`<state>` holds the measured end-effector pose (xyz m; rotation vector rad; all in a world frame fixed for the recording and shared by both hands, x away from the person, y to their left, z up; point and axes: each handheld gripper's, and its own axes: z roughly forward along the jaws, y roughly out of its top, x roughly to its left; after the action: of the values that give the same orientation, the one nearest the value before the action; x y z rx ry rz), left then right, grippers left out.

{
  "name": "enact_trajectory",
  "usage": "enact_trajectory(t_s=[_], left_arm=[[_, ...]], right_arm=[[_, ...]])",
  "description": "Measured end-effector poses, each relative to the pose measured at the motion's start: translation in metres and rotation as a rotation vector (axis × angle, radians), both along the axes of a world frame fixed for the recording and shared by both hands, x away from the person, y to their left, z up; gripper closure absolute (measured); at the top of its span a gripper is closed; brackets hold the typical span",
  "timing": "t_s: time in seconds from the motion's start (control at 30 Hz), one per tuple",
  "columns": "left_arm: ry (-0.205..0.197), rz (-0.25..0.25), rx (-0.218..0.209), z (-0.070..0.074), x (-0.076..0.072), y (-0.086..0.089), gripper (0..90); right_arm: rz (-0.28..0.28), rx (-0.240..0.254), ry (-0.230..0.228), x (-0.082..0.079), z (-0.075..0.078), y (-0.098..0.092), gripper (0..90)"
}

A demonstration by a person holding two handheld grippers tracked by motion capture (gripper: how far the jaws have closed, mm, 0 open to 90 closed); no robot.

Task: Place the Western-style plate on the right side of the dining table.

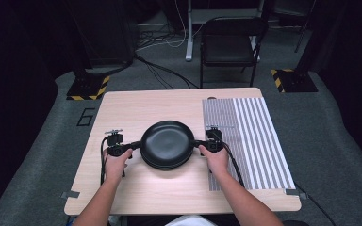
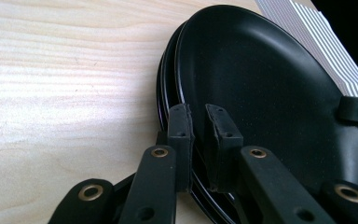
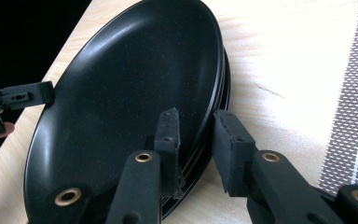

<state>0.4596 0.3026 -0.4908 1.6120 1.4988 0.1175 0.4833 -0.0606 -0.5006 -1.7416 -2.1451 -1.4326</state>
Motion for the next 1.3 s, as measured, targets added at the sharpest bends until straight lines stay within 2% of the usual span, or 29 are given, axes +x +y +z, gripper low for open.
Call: enact_trajectory(t_s=[0.07, 0.17, 0.23, 0.27, 0.37, 0.57, 0.67, 0.77, 0.83, 0.93, 1.03, 1.2, 1.3], left_arm=[[0.002, 0.000, 0.014, 0.001, -0.001, -0.001, 81.6], [0.000, 0.004, 0.025, 0.001, -0.001, -0.003, 81.5], [0.000, 0.009, 0.025, 0.001, -0.001, -0.004, 81.6], [-0.002, 0.015, 0.023, 0.001, 0.000, -0.005, 81.7], [-0.002, 0.027, 0.028, 0.001, 0.000, -0.008, 81.9], [-0.003, 0.002, 0.024, -0.004, 0.005, -0.022, 78.9], [-0.011, -0.010, 0.043, -0.004, 0.007, -0.027, 77.7], [-0.018, -0.002, 0.029, -0.006, 0.009, -0.029, 77.3], [-0.027, -0.005, 0.044, -0.007, 0.009, -0.030, 75.9], [-0.004, -0.032, 0.039, -0.011, 0.010, -0.033, 69.7], [-0.008, -0.018, 0.047, -0.011, 0.009, -0.036, 69.1], [0.000, -0.007, 0.004, -0.011, 0.010, -0.038, 62.3], [0.000, -0.001, 0.018, -0.012, 0.010, -0.039, 64.0]], right_arm=[[-0.010, -0.016, -0.013, -0.001, 0.000, 0.002, 72.3], [-0.024, -0.023, -0.010, -0.003, 0.001, 0.003, 72.8], [-0.036, -0.004, 0.008, -0.003, 0.001, 0.002, 73.7], [-0.045, 0.031, 0.027, -0.002, 0.000, 0.000, 74.2], [-0.053, 0.041, 0.023, -0.004, -0.001, -0.001, 74.2], [-0.097, 0.075, -0.005, -0.003, 0.004, -0.012, 75.7], [-0.111, 0.068, -0.019, 0.001, 0.008, -0.017, 76.6], [-0.101, 0.041, -0.025, 0.004, 0.011, -0.019, 76.4], [-0.094, 0.040, -0.024, 0.005, 0.011, -0.019, 76.3], [-0.088, 0.036, -0.029, 0.005, 0.011, -0.019, 76.5], [-0.092, 0.035, -0.038, 0.005, 0.010, -0.019, 76.5], [-0.093, 0.034, -0.050, 0.003, 0.010, -0.019, 76.3], [-0.097, 0.035, -0.053, 0.002, 0.009, -0.019, 75.7]])
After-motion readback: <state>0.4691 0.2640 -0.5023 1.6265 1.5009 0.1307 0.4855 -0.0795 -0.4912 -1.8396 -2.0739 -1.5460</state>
